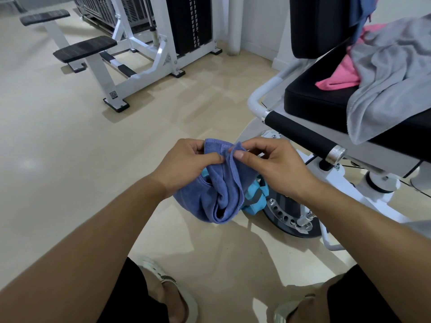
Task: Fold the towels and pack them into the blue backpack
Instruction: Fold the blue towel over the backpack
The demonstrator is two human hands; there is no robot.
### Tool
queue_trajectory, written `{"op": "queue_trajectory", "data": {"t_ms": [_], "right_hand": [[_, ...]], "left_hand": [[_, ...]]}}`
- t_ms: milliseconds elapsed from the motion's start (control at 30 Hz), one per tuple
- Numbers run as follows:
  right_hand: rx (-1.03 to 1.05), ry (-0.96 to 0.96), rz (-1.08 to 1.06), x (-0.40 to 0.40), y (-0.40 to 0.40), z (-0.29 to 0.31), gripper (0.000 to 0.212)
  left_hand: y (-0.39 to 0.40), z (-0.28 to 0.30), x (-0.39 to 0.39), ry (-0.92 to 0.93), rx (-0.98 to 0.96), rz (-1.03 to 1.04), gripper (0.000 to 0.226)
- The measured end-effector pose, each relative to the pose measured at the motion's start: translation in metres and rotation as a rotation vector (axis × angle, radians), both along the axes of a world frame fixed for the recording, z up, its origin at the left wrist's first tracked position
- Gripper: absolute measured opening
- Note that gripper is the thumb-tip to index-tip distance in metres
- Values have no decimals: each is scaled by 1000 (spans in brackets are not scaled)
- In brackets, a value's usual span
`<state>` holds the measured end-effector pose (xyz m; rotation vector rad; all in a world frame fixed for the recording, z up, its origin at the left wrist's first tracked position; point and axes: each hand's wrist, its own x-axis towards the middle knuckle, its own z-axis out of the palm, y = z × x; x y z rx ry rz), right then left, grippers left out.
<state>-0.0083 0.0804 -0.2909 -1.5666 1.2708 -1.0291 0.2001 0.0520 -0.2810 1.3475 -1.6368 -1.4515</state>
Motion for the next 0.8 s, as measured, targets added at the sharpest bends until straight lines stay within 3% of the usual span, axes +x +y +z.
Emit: {"op": "queue_trajectory", "data": {"t_ms": [800], "right_hand": [[220,11,64,-4,2,6,12]], "left_hand": [[1,-1,1,-116,-11,-138,19]]}}
